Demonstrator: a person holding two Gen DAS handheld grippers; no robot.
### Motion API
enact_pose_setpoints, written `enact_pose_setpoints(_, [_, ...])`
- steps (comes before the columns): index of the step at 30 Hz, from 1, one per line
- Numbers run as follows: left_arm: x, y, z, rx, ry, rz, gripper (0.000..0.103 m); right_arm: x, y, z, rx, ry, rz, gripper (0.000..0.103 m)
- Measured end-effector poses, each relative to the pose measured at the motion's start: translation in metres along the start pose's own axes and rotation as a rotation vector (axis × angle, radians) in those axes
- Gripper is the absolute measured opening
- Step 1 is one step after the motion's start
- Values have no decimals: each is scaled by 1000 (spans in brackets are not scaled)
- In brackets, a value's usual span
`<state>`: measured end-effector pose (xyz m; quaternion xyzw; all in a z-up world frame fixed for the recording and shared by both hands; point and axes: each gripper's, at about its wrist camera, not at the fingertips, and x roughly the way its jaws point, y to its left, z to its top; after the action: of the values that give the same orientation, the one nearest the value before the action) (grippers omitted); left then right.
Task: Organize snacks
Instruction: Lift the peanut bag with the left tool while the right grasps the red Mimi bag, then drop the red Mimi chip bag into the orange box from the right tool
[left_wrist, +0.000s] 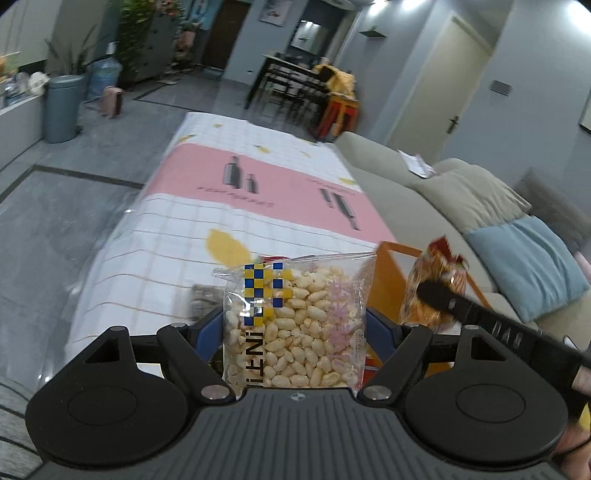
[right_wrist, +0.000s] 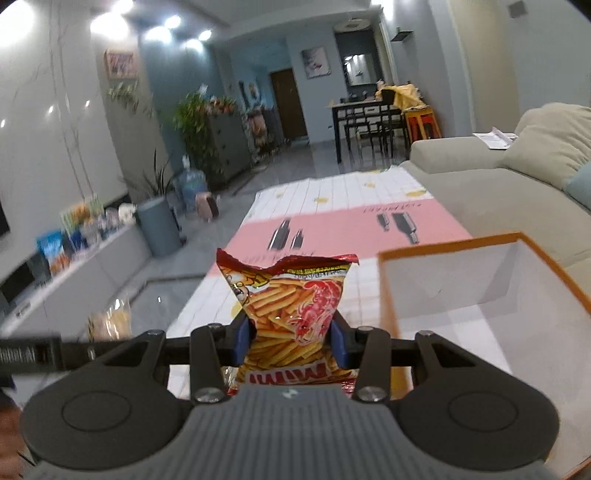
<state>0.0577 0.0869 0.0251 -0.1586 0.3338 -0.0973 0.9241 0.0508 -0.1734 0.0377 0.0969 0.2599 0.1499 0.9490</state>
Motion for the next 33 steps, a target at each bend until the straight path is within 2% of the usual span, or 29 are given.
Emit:
enact_pose_setpoints(4, [2,-17,0,22,-2,-37,91,-17,-27,15,56,-58,-51,42])
enact_pose_setpoints(8, [3,-34,-1,48,-4,-61,91,-29,-62,29,136,-63,-73,42])
enact_pose_setpoints(12, [7,-50,-1,58,3,-84,91,-29,-99,36,170,24,-105,42])
enact_pose_setpoints(16, [8,-61,-4,56,7,-114,91,-20,-136,29,240,106,-166,42])
enact_pose_setpoints(19, [15,-65,-8,67,28,-122,91,-2,-158,20,296,220,-187,42])
enact_pose_setpoints(21, [18,-67,-12,72,41,-120,91,6,-168,16,341,266,-177,42])
enact_pose_setpoints(24, [21,-67,-16,74,61,-116,91,16,-163,14,349,305,-147,42])
enact_pose_setpoints(29, [25,-65,-19,68,77,-102,91,47,-138,14,188,386,-139,44])
enact_pose_setpoints(30, [25,-64,-19,63,78,-102,91,52,-132,12,170,399,-136,48])
enact_pose_setpoints(31, [26,-63,-19,59,78,-103,91,59,-129,10,163,414,-121,59])
enact_pose_setpoints(33, [26,-62,-19,56,79,-102,91,69,-129,7,180,421,-89,70])
